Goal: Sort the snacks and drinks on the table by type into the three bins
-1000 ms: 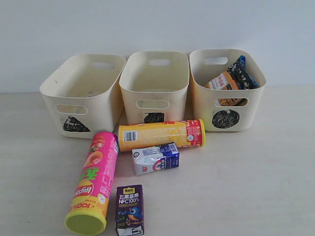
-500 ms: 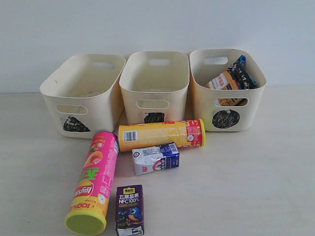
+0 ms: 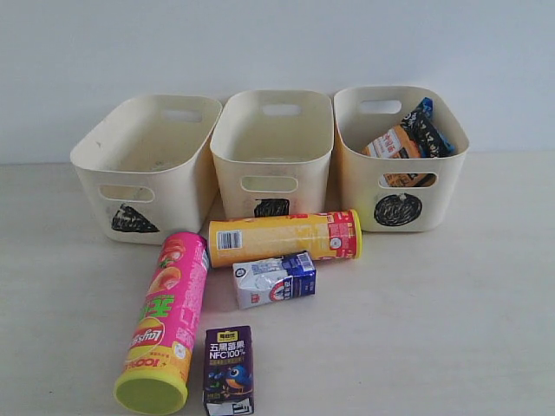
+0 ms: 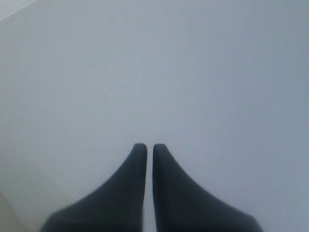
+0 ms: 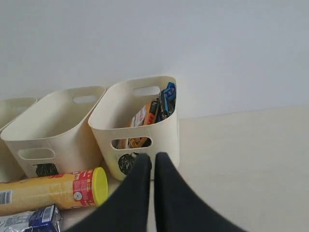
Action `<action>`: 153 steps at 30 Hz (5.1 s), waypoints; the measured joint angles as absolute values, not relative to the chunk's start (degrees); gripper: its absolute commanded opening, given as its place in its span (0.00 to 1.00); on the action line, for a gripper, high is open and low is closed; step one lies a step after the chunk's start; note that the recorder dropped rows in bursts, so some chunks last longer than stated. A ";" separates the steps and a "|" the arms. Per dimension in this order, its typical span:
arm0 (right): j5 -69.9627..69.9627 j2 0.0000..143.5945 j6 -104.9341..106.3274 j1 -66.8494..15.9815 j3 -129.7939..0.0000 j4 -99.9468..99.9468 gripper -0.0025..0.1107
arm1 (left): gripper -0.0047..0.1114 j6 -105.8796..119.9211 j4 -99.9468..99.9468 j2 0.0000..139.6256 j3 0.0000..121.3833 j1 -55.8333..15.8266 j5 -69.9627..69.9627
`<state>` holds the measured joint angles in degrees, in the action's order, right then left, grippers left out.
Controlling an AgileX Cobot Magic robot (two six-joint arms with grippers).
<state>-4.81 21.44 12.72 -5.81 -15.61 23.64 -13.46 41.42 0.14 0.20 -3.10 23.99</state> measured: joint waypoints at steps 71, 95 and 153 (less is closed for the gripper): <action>3.59 21.44 20.21 -5.81 -6.81 24.11 0.02 | 0.70 3.34 17.32 74.99 62.54 -17.73 -56.38; 3.48 21.11 19.89 -5.81 -6.81 24.27 0.02 | 0.70 3.69 22.56 101.44 62.54 -17.73 -41.31; -17.71 0.29 19.31 -5.81 0.00 8.01 0.02 | 0.08 -11.31 7.74 111.76 62.58 -22.43 -34.63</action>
<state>-17.71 0.29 19.31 -5.81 0.00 8.01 -11.31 7.74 111.76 62.58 -22.43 -34.63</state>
